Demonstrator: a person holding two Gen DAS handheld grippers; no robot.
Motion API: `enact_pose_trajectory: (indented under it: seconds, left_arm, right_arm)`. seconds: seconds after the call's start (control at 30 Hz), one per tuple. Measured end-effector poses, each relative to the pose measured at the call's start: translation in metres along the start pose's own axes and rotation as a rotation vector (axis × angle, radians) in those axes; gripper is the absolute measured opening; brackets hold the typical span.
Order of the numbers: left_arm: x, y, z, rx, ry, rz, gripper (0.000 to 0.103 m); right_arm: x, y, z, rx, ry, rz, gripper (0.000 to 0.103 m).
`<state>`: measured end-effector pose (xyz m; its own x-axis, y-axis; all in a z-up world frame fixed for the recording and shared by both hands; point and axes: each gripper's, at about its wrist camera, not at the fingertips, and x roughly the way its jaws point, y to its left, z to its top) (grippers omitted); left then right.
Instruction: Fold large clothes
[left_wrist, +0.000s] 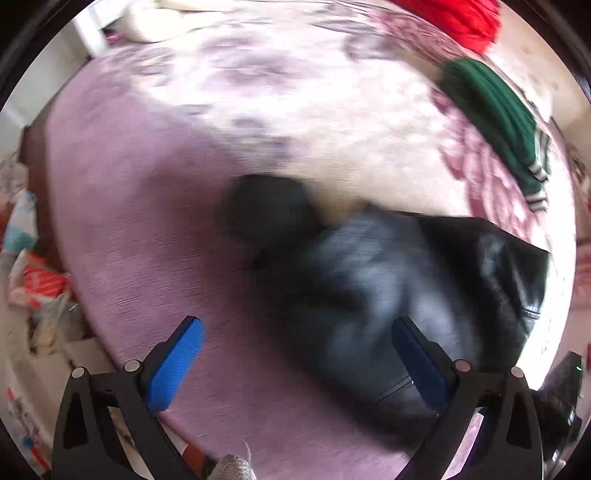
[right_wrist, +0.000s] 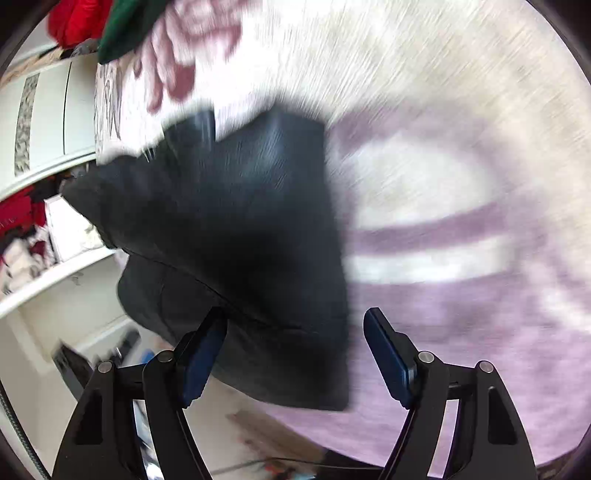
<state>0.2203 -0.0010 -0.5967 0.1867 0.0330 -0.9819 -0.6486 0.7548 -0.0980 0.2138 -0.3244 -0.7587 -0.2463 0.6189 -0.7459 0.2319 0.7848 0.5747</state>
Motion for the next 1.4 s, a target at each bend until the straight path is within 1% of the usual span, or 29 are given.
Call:
enact_pose_trajectory:
  seconds: [0.03,0.07,0.13,0.17,0.2,0.23,0.27,0.3,0.33,0.37,0.43,0.5,0.53,0.6,0.67,0.7,0.77,0.83,0.9,0.97,1.07,1.1,1.17,1.2,1.23,1.27,1.3,1.37,1.4]
  left_arm:
    - [0.006,-0.013,0.003,0.015,0.005,0.005,0.103]
    - [0.009,-0.020,0.007,0.024,0.008,0.006,0.103]
    - [0.026,-0.031,0.012,0.046,0.023,0.029,0.103]
    - [0.032,-0.032,0.013,0.047,0.026,0.028,0.103]
    - [0.035,-0.032,0.014,0.047,0.031,0.028,0.103]
    - [0.039,-0.029,0.015,0.041,0.038,0.030,0.103]
    - [0.040,-0.026,0.016,0.038,0.038,0.034,0.103]
    - [0.042,-0.022,0.017,0.038,0.040,0.041,0.103]
    - [0.045,-0.019,0.016,0.040,0.047,0.054,0.103]
    - [0.048,-0.016,0.016,0.038,0.053,0.061,0.103]
    - [0.054,-0.003,0.016,0.004,0.071,0.031,0.103]
    - [0.059,0.007,0.015,-0.026,0.086,0.005,0.103]
    - [0.061,0.011,0.015,-0.040,0.095,-0.014,0.103]
    - [0.060,0.017,0.014,-0.066,0.115,-0.024,0.103]
    - [0.046,0.023,0.010,-0.090,0.102,-0.022,0.103]
    - [0.039,0.026,0.007,-0.099,0.093,-0.019,0.103]
    - [0.020,0.039,-0.004,-0.141,0.075,-0.021,0.103]
    - [0.006,0.055,-0.016,-0.200,0.072,-0.017,0.103]
    - [0.003,0.068,-0.026,-0.248,0.083,-0.014,0.103]
    - [0.006,0.082,-0.032,-0.300,0.098,-0.039,0.103]
    - [0.025,0.090,-0.031,-0.360,0.149,-0.133,0.103]
    - [0.037,0.091,-0.028,-0.391,0.171,-0.219,0.103]
    - [0.048,0.080,-0.019,-0.426,0.193,-0.318,0.103]
    - [0.059,0.075,-0.016,-0.438,0.205,-0.395,0.103]
    - [0.069,0.070,-0.013,-0.442,0.217,-0.417,0.103]
    - [0.074,0.064,-0.013,-0.443,0.218,-0.430,0.103]
    - [0.083,0.060,-0.012,-0.440,0.219,-0.458,0.103]
    - [0.088,0.059,-0.012,-0.428,0.219,-0.446,0.103]
    - [0.090,0.056,-0.011,-0.418,0.207,-0.447,0.103]
  right_arm:
    - [-0.029,-0.004,0.004,-0.010,-0.036,-0.032,0.079]
    - [-0.043,0.000,0.002,-0.017,-0.071,-0.046,0.079]
    - [-0.089,0.018,0.002,-0.062,-0.130,0.006,0.077]
    - [-0.093,0.038,0.007,-0.121,-0.124,0.015,0.074]
    - [-0.089,0.061,0.013,-0.200,-0.088,0.030,0.069]
    - [-0.082,0.078,0.015,-0.269,-0.060,0.051,0.052]
    - [-0.076,0.090,0.016,-0.325,-0.035,0.064,0.041]
    - [-0.061,0.113,0.026,-0.380,-0.019,0.041,0.038]
    - [-0.051,0.122,0.035,-0.410,-0.034,-0.020,0.037]
    - [-0.039,0.132,0.042,-0.411,-0.041,-0.067,0.036]
    - [-0.010,0.133,0.074,-0.384,-0.025,-0.138,0.035]
    - [0.000,0.124,0.093,-0.374,-0.022,-0.167,0.035]
    - [0.011,0.133,0.092,-0.384,-0.016,-0.194,0.035]
    - [0.012,0.146,0.091,-0.372,0.010,-0.223,0.035]
    - [0.015,0.164,0.083,-0.375,0.036,-0.248,0.038]
    - [0.009,0.174,0.078,-0.401,0.042,-0.240,0.038]
    - [-0.032,0.179,0.044,-0.468,0.036,-0.248,0.039]
    - [-0.034,0.183,0.039,-0.527,0.037,-0.253,0.039]
    - [-0.019,0.179,0.045,-0.531,0.026,-0.294,0.039]
    - [-0.001,0.175,0.059,-0.500,0.021,-0.305,0.039]
    - [0.010,0.171,0.076,-0.440,0.020,-0.304,0.039]
    - [0.009,0.172,0.076,-0.435,0.028,-0.301,0.039]
    - [-0.005,0.169,0.072,-0.422,0.049,-0.256,0.039]
    - [-0.016,0.164,0.067,-0.410,0.054,-0.211,0.039]
    - [-0.027,0.159,0.062,-0.400,0.054,-0.172,0.039]
    - [-0.038,0.152,0.057,-0.384,0.049,-0.131,0.043]
    - [-0.050,0.142,0.051,-0.366,0.039,-0.097,0.048]
    - [-0.070,0.114,0.038,-0.329,0.011,-0.056,0.068]
    - [-0.073,0.099,0.032,-0.309,0.010,-0.037,0.070]
